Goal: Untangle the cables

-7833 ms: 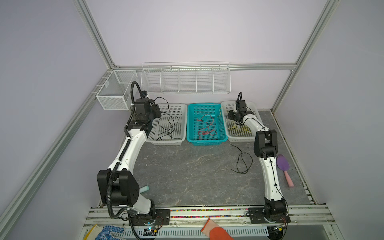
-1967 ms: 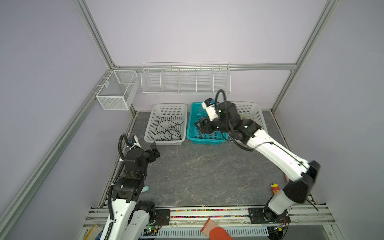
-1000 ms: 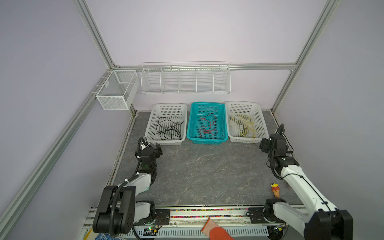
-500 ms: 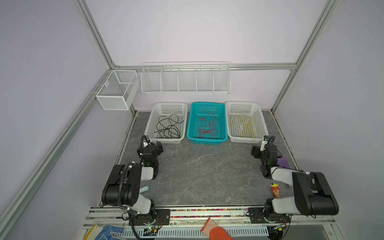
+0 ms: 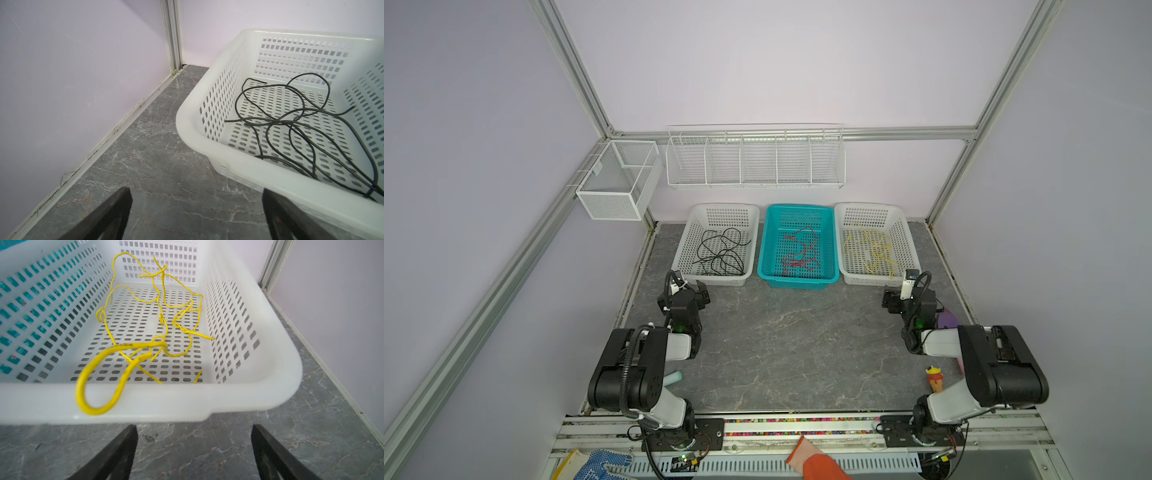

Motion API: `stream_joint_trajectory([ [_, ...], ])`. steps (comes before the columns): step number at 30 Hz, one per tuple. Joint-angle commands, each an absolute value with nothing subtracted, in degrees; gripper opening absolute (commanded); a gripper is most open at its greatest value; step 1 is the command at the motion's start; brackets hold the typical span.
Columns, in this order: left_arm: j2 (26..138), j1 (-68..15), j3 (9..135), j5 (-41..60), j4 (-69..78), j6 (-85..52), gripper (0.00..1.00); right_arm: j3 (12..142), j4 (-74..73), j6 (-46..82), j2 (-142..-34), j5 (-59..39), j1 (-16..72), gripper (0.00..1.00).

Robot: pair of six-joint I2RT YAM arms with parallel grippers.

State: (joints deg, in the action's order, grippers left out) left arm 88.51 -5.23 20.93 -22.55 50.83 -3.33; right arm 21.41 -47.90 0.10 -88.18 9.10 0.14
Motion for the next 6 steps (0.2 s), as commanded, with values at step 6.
stream_joint_trajectory([
  [6, 88.8, -4.9, 21.6, -23.1, 53.9, -2.7, 0.99, 22.0, -49.5, -1.0, -87.4, 8.1, 0.2, 0.88],
])
